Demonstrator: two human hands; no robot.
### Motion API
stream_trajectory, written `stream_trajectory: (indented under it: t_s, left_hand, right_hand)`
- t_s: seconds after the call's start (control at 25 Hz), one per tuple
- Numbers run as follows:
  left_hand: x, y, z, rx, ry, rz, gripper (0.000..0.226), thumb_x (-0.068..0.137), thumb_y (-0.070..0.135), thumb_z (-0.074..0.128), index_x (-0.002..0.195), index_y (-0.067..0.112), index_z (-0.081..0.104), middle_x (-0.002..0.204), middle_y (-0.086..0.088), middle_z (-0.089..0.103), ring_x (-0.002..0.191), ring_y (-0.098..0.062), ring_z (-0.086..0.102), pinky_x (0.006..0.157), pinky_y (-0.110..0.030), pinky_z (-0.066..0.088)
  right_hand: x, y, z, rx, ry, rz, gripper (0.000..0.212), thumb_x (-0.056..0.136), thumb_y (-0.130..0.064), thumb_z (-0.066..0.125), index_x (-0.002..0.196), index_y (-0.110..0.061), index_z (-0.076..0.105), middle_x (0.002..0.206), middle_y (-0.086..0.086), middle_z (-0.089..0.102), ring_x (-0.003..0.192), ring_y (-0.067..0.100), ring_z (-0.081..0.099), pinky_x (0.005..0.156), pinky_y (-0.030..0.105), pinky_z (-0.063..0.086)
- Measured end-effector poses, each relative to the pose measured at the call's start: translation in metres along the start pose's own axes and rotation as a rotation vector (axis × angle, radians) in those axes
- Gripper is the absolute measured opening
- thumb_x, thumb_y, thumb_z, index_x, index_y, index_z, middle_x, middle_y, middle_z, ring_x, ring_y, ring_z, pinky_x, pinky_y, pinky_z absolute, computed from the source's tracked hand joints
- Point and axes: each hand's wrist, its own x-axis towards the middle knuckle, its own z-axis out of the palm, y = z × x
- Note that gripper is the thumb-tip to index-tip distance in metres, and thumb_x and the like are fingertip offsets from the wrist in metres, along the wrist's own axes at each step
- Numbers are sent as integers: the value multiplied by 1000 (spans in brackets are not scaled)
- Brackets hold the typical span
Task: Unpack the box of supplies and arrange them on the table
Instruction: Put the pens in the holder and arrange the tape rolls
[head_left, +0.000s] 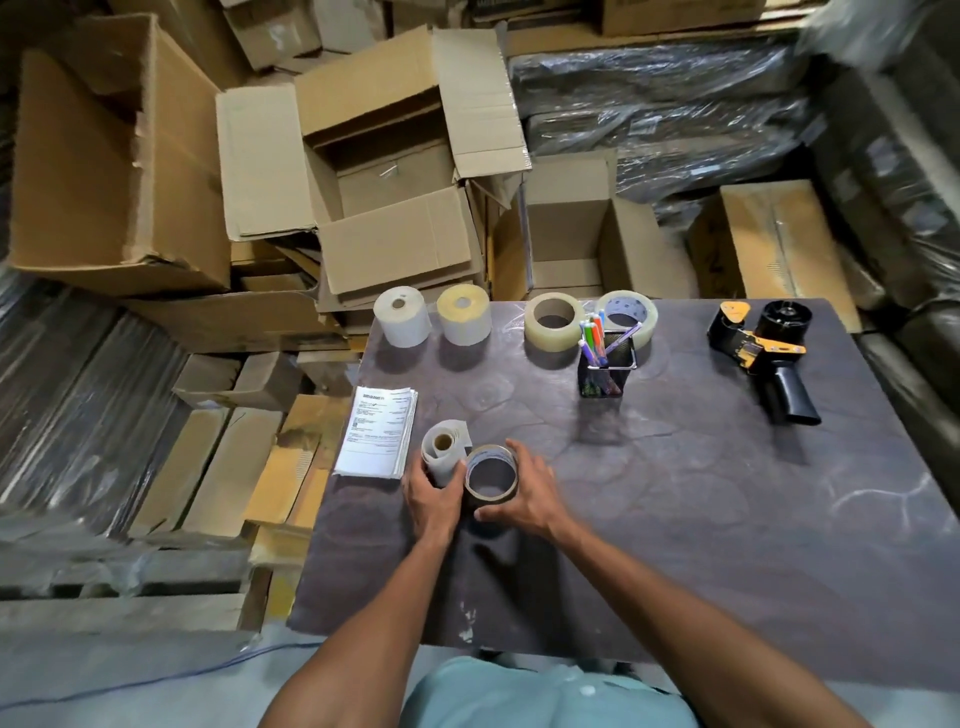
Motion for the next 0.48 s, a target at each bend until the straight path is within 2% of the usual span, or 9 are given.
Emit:
stream_trajectory:
  t_s: [0.12,0.24,0.48]
  left_hand:
    - [9,-7,-2,-15,-44,-16,61,78,49,78,129,22,59,125,-9,64,118,-29,57,105,-45,46]
    - [16,-16,-1,-7,-71,-19,62,72,63,70,123,29,60,113,-7,66,109,-28,61,99,-47,50]
    - [22,-11,-3,-29,-107,-17,47,83,38,78,123,19,64,111,-13,63,107,-30,60,96,-40,49]
  right_hand:
    - [2,-2,6,-18,60,16,94,50,-51,85,134,-38,44,118,5,48,120,26,40,93,29,40]
    - [2,3,9,-17,83,4,90,48,-53,79,131,-37,47,117,1,51,118,21,41,90,25,39]
    - [-10,10,7,-3,179,-43,80,51,-50,82,124,-32,54,115,-5,57,113,16,48,96,32,45]
